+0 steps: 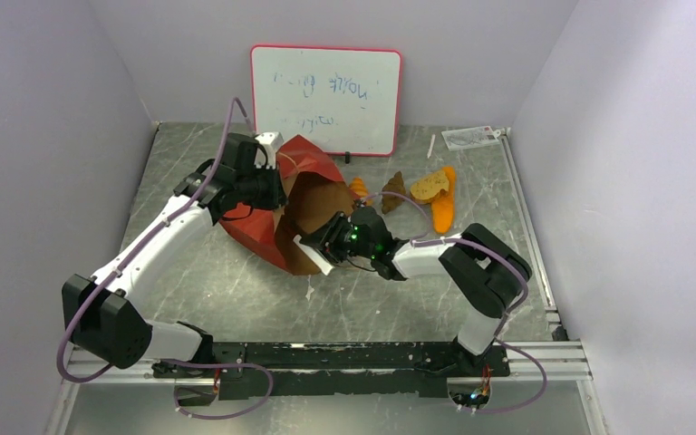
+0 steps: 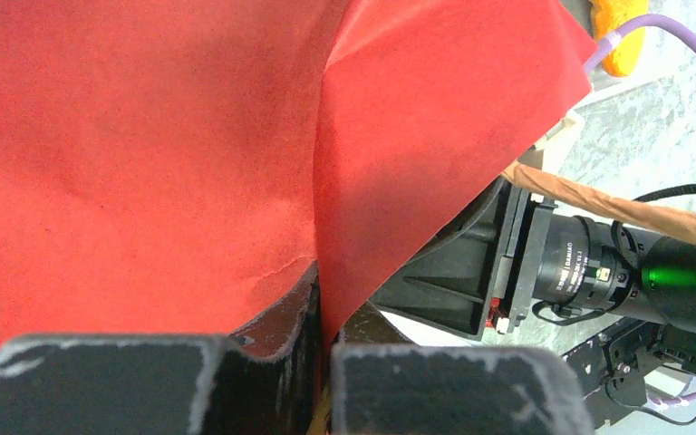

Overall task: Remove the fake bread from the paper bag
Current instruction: Take out the fake bread from the paper bag.

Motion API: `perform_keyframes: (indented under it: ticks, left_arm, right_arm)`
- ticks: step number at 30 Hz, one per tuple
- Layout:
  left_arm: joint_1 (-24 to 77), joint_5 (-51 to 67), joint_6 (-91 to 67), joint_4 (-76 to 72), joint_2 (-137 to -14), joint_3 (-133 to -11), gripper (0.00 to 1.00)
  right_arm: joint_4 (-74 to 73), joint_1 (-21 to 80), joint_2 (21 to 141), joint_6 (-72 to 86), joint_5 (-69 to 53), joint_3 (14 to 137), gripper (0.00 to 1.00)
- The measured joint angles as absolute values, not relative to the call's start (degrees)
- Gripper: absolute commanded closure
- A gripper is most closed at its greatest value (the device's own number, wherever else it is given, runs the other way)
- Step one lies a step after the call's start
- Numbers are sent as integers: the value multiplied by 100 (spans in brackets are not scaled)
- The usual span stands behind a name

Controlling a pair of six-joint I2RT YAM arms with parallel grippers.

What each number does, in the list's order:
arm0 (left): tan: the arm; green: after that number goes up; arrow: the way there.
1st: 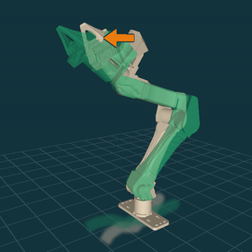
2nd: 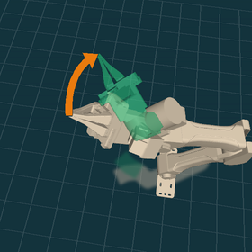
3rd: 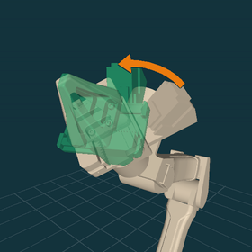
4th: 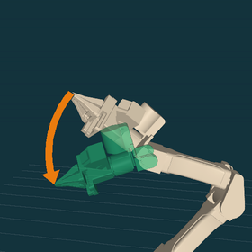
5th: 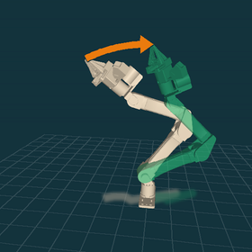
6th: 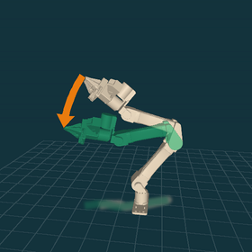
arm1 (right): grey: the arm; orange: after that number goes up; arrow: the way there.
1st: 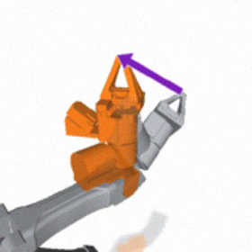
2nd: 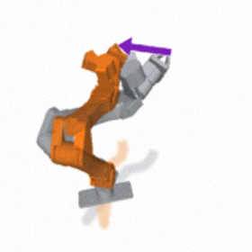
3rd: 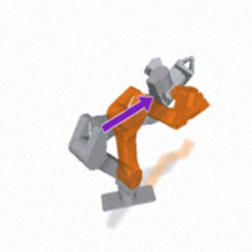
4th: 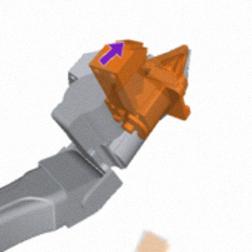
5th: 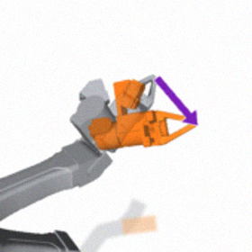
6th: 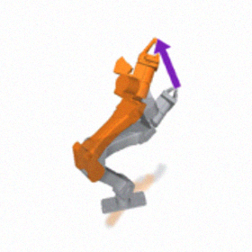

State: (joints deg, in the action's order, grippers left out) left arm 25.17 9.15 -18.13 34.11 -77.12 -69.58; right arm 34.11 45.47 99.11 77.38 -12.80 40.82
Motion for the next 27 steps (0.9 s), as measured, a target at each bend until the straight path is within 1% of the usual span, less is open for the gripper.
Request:
perform_keyframes:
  ticks: [3,5,7,9,11,14,21,27]
  left_arm:
    - [2517,941,-1791,3411,-7762,-6958,93]
    - [2517,950,-1776,3411,-7793,-6958,93]
    - [2517,950,-1772,3411,-7802,-6958,93]
    - [2517,947,-1769,3411,-7802,-6958,93]
    - [2515,943,-1772,3413,-7802,-6958,93]
    - [2515,886,-1796,3413,-7802,-6958,93]
    - [2517,447,-2117,3435,-7802,-6958,93]
    - [2517,-187,-2512,3529,-7802,-6958,92]
  right_arm:
    - [3520,4504,10018,7758,-1372,4082,58]
    - [3603,4473,10079,7780,-1435,4093,63]
    - [3677,4458,10145,7800,-1481,4125,77]
    - [3745,4447,10213,7826,-1529,4158,87]
    - [3787,4438,10243,7846,-1568,4174,94]
    - [3824,4434,10241,7848,-1612,4176,100]
    - [3726,4434,10014,7811,-1632,4112,100]
    - [3345,4421,9349,7679,-1599,3813,100]
